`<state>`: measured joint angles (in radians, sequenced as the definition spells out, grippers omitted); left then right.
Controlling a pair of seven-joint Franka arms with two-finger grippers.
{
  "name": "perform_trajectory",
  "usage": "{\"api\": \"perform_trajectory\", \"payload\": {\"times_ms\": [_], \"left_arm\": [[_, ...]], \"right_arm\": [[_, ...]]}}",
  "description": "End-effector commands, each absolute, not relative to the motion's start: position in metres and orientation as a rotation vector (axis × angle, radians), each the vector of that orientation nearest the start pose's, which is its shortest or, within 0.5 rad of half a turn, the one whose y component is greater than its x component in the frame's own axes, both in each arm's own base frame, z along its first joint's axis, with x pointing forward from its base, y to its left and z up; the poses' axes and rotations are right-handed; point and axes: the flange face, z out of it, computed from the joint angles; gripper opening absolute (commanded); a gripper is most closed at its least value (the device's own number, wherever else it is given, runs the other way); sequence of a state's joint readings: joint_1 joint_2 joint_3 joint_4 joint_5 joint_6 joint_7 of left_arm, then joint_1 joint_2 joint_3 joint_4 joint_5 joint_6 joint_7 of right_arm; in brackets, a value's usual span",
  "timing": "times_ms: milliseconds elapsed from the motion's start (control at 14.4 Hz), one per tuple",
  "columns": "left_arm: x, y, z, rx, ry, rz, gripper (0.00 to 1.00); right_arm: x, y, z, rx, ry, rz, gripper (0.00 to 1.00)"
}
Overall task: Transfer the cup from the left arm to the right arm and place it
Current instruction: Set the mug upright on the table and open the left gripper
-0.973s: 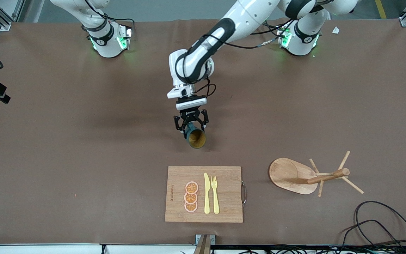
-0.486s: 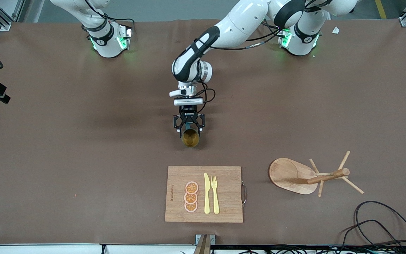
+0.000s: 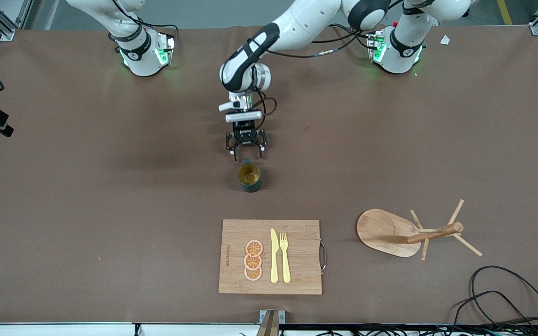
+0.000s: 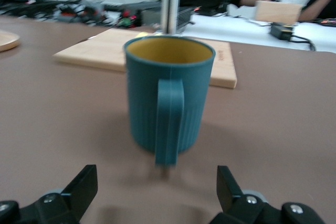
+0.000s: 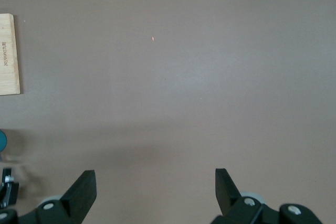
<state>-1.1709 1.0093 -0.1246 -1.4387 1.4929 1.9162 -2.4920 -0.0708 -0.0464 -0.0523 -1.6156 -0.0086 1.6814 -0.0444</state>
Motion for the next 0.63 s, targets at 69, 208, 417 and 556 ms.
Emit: {"api": "perform_trajectory", "payload": {"times_ms": [69,208,417,556], "left_arm": [[0.225,-0.67,0.179,-2.671,-0.534,-1.5,1.0],[0.223,-0.673,0.22,-2.673,-0.586,-1.417,1.0],[0.24,-0.669,0.312,-2.732,-0.583,-1.233,1.0],[0.289,-0.642,0.386,-2.782,-0.66,-1.049,1.0]], "right_arm": [[0.544,-0.074,0.638,-3.148,0.137,-0.161,1.0],[0.544,-0.073,0.632,-3.147,0.137,-0.115,1.0],[0.549,-0.073,0.622,-3.148,0.132,-0.086,1.0],[0.551,-0.074,0.616,-3.147,0.132,-0.059,1.0]]}}
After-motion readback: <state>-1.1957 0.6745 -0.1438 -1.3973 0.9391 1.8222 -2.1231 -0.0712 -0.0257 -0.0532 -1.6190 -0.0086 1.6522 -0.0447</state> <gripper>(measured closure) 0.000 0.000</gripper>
